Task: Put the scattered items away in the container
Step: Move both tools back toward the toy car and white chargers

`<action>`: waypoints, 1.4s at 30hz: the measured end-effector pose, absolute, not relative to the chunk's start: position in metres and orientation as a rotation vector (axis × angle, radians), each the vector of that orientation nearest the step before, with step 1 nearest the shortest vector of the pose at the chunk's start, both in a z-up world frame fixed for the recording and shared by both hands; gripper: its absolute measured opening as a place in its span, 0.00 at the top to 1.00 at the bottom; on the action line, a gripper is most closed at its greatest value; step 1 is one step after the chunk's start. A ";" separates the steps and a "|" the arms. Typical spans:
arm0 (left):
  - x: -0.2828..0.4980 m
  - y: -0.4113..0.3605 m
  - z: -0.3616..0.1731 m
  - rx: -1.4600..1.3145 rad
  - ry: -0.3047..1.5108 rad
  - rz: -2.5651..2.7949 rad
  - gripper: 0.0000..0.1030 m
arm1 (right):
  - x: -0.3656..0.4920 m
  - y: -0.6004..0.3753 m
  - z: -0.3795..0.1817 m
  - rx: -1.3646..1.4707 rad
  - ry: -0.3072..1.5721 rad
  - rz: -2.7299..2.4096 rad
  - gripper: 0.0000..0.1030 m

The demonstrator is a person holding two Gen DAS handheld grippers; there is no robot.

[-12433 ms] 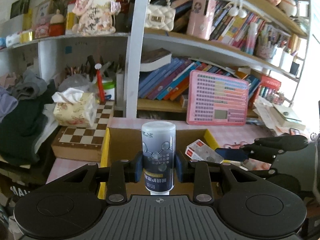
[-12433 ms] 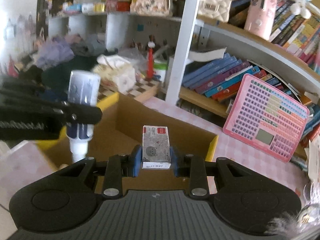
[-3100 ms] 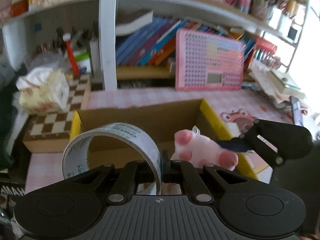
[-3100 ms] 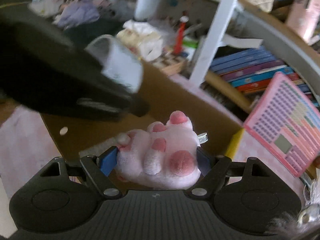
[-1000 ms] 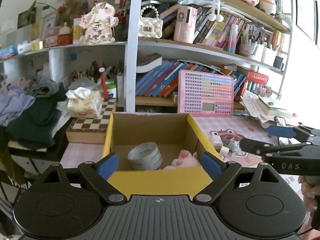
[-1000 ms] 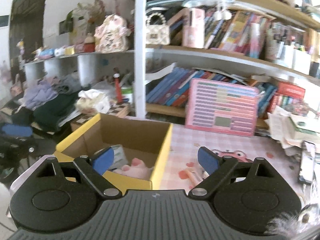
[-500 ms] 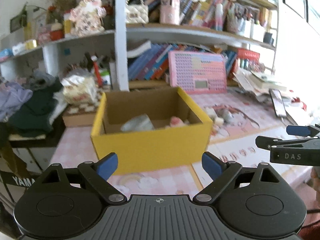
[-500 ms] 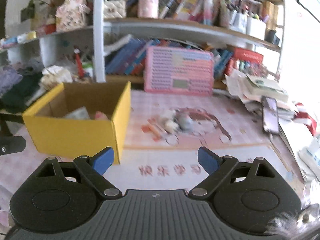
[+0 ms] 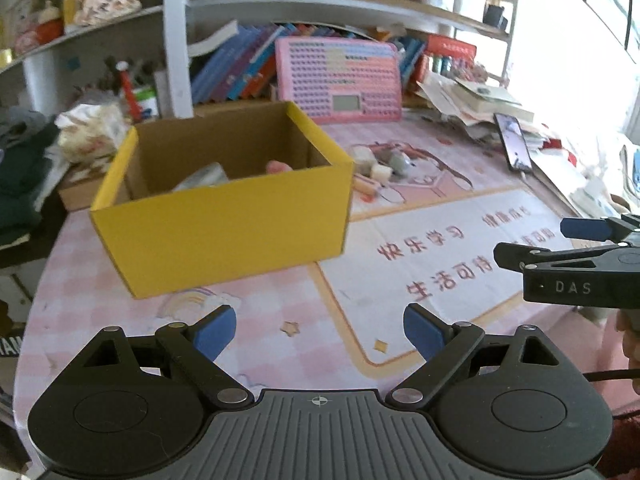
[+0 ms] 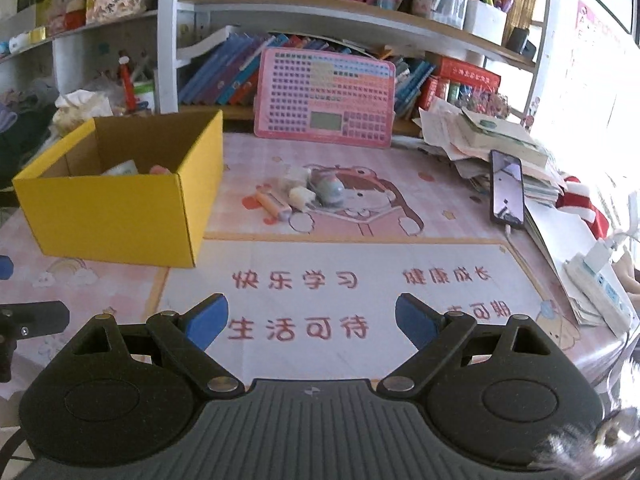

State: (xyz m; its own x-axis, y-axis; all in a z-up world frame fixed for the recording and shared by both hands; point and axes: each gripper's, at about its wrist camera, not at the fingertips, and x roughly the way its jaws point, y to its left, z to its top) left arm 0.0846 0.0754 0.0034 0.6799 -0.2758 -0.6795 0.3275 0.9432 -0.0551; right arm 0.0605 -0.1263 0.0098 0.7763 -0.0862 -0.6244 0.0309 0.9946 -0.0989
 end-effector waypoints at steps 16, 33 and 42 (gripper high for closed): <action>0.103 -0.012 -0.006 0.138 0.811 -0.476 0.10 | 0.083 -0.194 0.000 -0.078 0.750 -0.081 0.12; 0.162 -0.106 -0.026 0.126 0.846 -0.434 0.15 | 0.149 -0.285 -0.015 -0.101 0.808 -0.043 0.13; 0.199 -0.130 -0.031 0.145 0.839 -0.309 0.26 | 0.199 -0.303 -0.022 -0.107 0.802 0.116 0.27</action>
State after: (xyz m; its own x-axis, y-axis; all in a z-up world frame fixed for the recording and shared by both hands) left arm 0.1994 -0.1300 -0.0311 0.6273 -0.2114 -0.7495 0.3248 0.9458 0.0051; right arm 0.1994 -0.3026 -0.0222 0.6897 0.0632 -0.7213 -0.1441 0.9882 -0.0512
